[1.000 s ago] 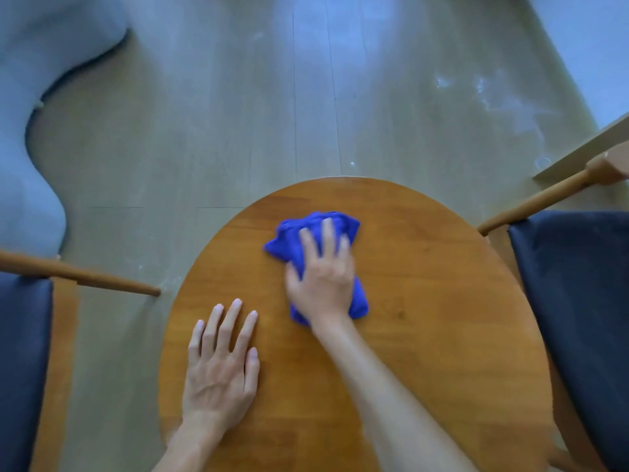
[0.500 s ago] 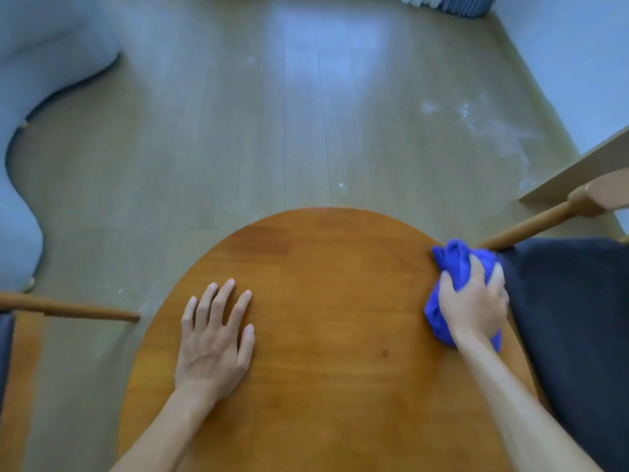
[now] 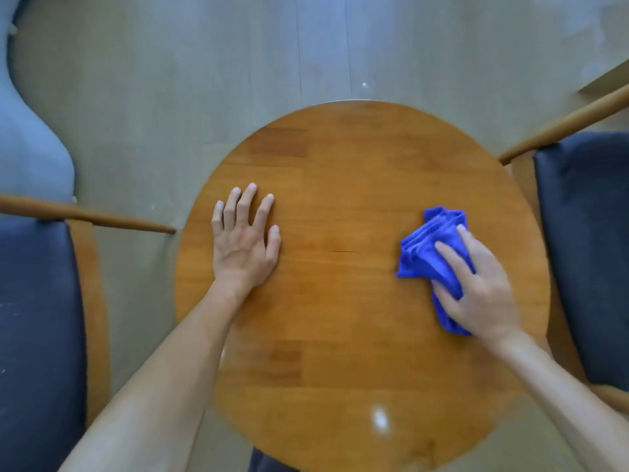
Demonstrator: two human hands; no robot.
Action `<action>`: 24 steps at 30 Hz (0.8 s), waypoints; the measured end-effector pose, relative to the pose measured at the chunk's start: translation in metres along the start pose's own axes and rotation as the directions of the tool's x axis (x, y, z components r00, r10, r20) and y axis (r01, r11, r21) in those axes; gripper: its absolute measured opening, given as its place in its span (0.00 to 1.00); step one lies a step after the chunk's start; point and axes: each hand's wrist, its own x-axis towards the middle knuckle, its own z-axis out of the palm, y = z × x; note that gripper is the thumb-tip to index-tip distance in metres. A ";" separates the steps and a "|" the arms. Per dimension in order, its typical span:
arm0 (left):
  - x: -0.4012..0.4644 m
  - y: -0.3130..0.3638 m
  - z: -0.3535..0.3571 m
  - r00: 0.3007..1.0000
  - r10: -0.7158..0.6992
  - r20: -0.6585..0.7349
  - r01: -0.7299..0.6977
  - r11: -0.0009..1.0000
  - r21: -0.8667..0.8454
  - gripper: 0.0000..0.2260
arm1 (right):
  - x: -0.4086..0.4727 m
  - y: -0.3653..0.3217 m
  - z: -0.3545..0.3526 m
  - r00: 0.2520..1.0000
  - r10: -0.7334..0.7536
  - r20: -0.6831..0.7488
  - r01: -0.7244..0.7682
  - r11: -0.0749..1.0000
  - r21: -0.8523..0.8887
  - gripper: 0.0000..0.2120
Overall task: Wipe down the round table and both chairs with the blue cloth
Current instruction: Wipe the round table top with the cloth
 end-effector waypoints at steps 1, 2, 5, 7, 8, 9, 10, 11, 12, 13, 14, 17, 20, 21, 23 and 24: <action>0.001 0.000 0.000 1.000 -0.002 -0.008 0.002 1.000 -0.006 0.24 | 0.011 0.016 -0.003 0.978 0.200 -0.064 -0.201 0.980 -0.010 0.23; 0.002 0.000 0.001 1.000 -0.002 -0.018 0.001 1.000 -0.013 0.24 | 0.029 0.027 -0.005 0.909 0.400 -0.113 -0.403 0.915 -0.002 0.24; 0.001 0.000 0.002 0.999 -0.002 -0.046 0.001 1.000 -0.028 0.23 | 0.107 0.027 0.000 0.682 0.714 -0.156 -0.716 0.696 0.057 0.27; 0.002 -0.001 0.002 0.999 -0.002 -0.055 0.001 1.000 -0.030 0.23 | 0.156 0.003 0.013 0.688 0.711 -0.145 -0.717 0.697 0.015 0.29; 0.002 -0.001 0.003 0.998 -0.002 -0.059 0.000 1.000 -0.029 0.23 | 0.175 -0.017 0.021 0.721 0.682 -0.126 -0.688 0.726 -0.006 0.30; 0.002 -0.001 0.003 0.998 -0.001 -0.066 0.000 1.000 -0.028 0.23 | 0.188 -0.043 0.030 0.770 0.628 -0.113 -0.634 0.773 -0.019 0.30; 0.002 -0.001 0.004 0.998 -0.003 -0.070 0.001 1.000 -0.028 0.23 | 0.195 -0.071 0.038 0.834 0.545 -0.091 -0.549 0.836 -0.025 0.30; 0.002 -0.001 0.003 0.998 -0.004 -0.068 0.002 1.000 -0.031 0.23 | 0.195 -0.099 0.045 0.901 0.429 -0.064 -0.431 0.902 -0.017 0.30; 0.002 -0.001 0.002 0.998 -0.004 -0.066 0.001 0.999 -0.035 0.23 | 0.186 -0.123 0.049 0.958 0.286 -0.028 -0.286 0.958 0.010 0.30; 0.002 -0.001 0.002 0.998 -0.003 -0.068 0.000 0.999 -0.040 0.23 | 0.169 -0.140 0.053 0.992 0.122 0.006 -0.123 0.991 0.053 0.29; 0.002 0.000 0.001 0.997 0.000 -0.072 -0.003 0.999 -0.045 0.23 | 0.145 -0.150 0.054 0.999 -0.030 0.032 0.026 0.995 0.100 0.27; 0.002 -0.002 0.001 0.998 -0.007 -0.068 0.003 0.998 -0.058 0.23 | 0.052 -0.122 0.039 0.964 -0.244 0.108 0.223 0.958 0.178 0.23; 0.002 -0.001 0.000 0.998 -0.019 -0.057 0.015 0.998 -0.060 0.24 | -0.006 -0.031 0.008 0.973 -0.197 0.116 0.190 0.980 0.066 0.25; 0.003 -0.001 0.000 0.998 -0.018 -0.055 0.015 0.998 -0.058 0.24 | -0.009 -0.005 -0.003 0.993 -0.085 0.087 0.082 0.996 0.038 0.25; 0.004 0.000 0.000 0.998 -0.015 -0.054 0.013 0.999 -0.047 0.24 | 0.009 0.024 -0.011 0.966 0.260 -0.014 -0.260 0.966 -0.009 0.25; 0.004 0.000 0.001 0.998 -0.010 -0.055 0.008 0.999 -0.043 0.24 | 0.028 0.027 -0.009 0.899 0.431 -0.081 -0.433 0.901 -0.013 0.25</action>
